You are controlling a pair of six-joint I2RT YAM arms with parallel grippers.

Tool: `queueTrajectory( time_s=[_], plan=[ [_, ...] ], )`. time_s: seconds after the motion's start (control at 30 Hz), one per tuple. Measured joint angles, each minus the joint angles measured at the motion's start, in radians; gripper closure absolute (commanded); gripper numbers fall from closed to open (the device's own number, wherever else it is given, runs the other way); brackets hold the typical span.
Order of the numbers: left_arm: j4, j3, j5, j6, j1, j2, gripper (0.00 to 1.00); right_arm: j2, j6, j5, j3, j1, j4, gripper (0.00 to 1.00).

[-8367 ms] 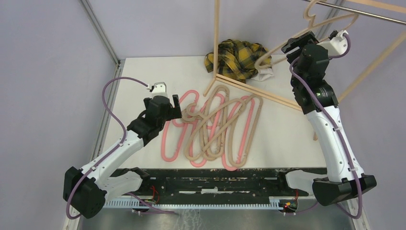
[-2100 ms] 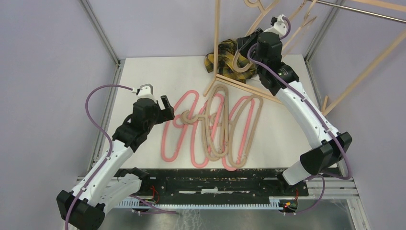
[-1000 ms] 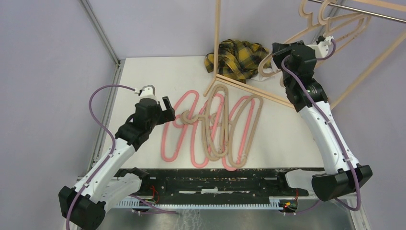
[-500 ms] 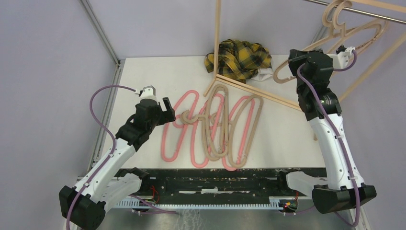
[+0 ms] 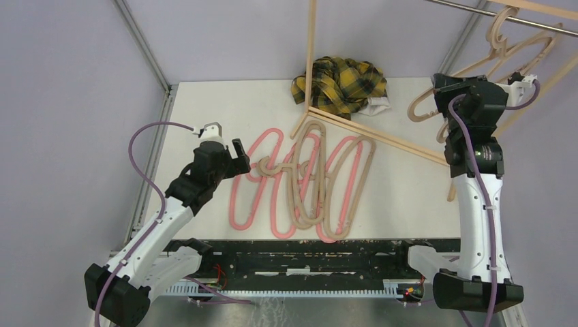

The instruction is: Organize the hangers

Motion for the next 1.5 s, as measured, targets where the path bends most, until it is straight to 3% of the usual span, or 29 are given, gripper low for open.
queueTrajectory(
  time_s=[0.33, 0.47, 0.67, 0.97, 1.2, 1.5],
  plan=[
    [0.001, -0.009, 0.000, 0.000, 0.000, 0.000, 0.01, -0.024, 0.007, -0.219, -0.013, -0.174, -0.013, 0.84],
    [0.001, -0.009, 0.000, 0.000, 0.000, 0.000, 0.01, -0.023, 0.008, -0.276, -0.015, -0.199, -0.010, 0.70],
    [0.002, -0.009, 0.000, 0.000, 0.000, 0.000, 0.01, 0.034, 0.023, -0.280, -0.015, -0.244, -0.042, 0.39],
    [0.004, -0.009, 0.000, 0.000, 0.000, 0.000, 0.01, 0.088, -0.033, -0.275, 0.014, -0.252, -0.168, 0.08],
    [0.006, -0.009, 0.000, 0.000, 0.000, 0.000, 0.01, 0.084, -0.102, -0.275, 0.102, -0.252, -0.216, 0.00],
    [0.007, -0.009, 0.000, 0.000, 0.000, 0.000, 0.01, 0.067, -0.268, -0.247, 0.272, -0.252, -0.302, 0.00]
  ],
)
